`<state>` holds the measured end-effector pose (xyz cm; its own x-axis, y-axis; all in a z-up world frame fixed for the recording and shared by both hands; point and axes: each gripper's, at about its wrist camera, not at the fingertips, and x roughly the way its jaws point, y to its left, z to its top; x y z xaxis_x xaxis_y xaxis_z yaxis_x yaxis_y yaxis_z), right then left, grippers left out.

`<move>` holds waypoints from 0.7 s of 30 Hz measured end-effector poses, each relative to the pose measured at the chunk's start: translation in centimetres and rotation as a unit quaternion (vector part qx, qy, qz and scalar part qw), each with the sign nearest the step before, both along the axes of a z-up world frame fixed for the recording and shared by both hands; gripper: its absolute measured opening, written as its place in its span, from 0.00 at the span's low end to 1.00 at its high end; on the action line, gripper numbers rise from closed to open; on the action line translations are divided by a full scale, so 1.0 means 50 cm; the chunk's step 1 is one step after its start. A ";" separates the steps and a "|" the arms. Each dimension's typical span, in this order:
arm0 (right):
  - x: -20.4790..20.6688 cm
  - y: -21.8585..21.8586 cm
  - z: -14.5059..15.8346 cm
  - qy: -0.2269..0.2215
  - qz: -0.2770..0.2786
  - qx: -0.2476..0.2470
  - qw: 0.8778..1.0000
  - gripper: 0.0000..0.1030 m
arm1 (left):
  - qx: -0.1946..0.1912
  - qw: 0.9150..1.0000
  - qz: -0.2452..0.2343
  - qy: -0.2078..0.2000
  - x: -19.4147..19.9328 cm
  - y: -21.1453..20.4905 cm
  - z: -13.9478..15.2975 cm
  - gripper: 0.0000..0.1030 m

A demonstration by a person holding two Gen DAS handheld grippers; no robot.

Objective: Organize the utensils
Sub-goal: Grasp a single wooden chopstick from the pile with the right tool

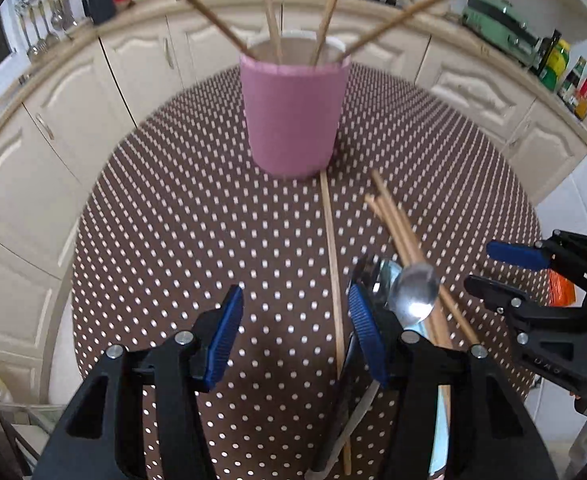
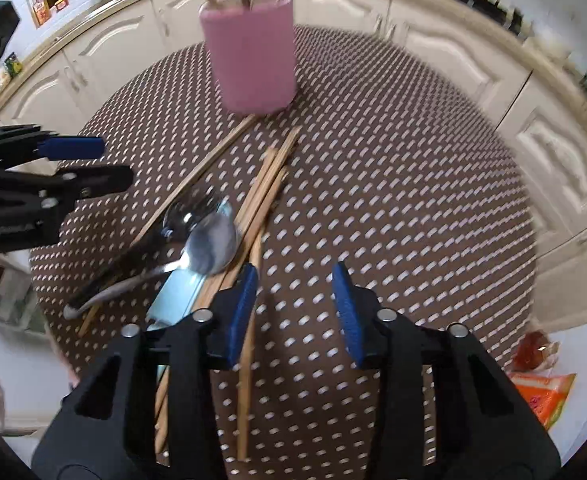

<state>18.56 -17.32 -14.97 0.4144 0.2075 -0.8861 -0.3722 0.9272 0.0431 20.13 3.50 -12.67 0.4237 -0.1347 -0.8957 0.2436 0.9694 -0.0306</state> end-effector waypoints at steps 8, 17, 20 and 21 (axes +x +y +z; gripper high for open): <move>0.009 0.040 -0.034 0.039 0.029 -0.026 0.998 0.27 | 0.006 1.000 0.014 0.026 0.019 0.016 -0.039 0.53; 0.040 0.020 -0.032 0.042 0.011 -0.031 0.999 0.13 | 0.004 0.999 0.016 0.036 0.074 -0.025 -0.058 0.53; 0.037 -0.009 -0.036 0.044 -0.003 -0.024 0.999 0.12 | 0.011 0.999 0.016 0.036 0.087 -0.049 -0.062 0.53; 0.039 -0.016 -0.035 0.043 -0.007 -0.024 0.999 0.11 | 0.011 0.999 0.015 0.038 0.092 -0.052 -0.064 0.53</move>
